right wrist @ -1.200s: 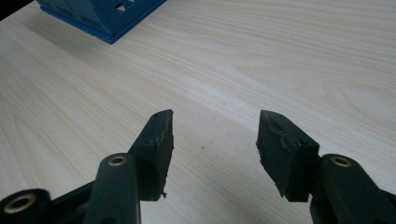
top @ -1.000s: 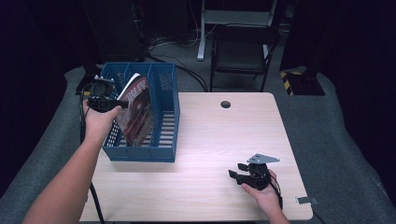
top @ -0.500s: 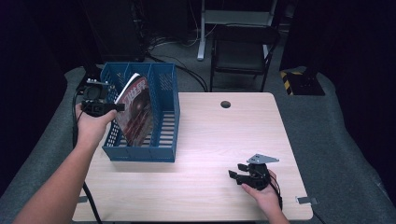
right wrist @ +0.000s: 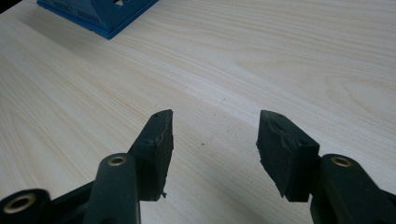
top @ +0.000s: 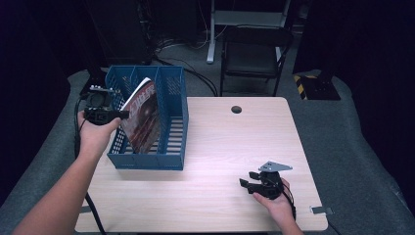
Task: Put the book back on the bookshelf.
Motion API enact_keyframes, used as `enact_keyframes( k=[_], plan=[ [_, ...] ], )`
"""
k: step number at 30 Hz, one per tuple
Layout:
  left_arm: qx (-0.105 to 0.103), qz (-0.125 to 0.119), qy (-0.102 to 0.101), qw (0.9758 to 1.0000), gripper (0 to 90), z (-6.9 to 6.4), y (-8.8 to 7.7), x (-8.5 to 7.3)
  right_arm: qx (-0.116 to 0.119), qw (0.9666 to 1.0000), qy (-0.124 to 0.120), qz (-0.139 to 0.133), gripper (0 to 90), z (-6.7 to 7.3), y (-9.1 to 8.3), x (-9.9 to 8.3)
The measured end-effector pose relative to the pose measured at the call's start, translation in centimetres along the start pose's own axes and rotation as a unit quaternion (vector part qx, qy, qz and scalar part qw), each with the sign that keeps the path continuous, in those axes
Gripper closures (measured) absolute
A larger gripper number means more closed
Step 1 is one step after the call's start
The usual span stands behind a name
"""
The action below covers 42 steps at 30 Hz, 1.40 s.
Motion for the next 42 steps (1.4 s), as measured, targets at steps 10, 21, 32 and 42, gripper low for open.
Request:
enact_keyframes(
  k=[10,21,32,42],
  plan=[
    [0.004,0.001,0.002,1.0000,82.0,0.08,0.07,-0.26,0.000,1.0000,-0.004,-0.001,45.4,0.00,0.02,0.04],
    [0.005,0.004,-0.001,1.0000,83.1,0.42,0.19,-0.59,-0.001,1.0000,-0.009,-0.001,45.4,-0.03,0.03,0.05],
    [0.007,-0.007,0.007,0.9999,84.0,0.47,0.26,-0.47,-0.001,1.0000,-0.007,-0.001,45.4,-0.03,0.04,0.07],
    [0.003,0.002,-0.001,1.0000,84.1,0.87,0.43,0.40,-0.001,1.0000,-0.006,0.001,45.4,0.02,0.07,0.03]
  ],
)
Point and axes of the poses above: each handheld gripper's, and its own axes: y roughly forward along the jaws, x roughly out of its top, z roughly to its left, the point moved 10 cm from there along y, roughly forward along the jaws, and after that the axes turned 2 degrees about -y, right-handed, at the moved point
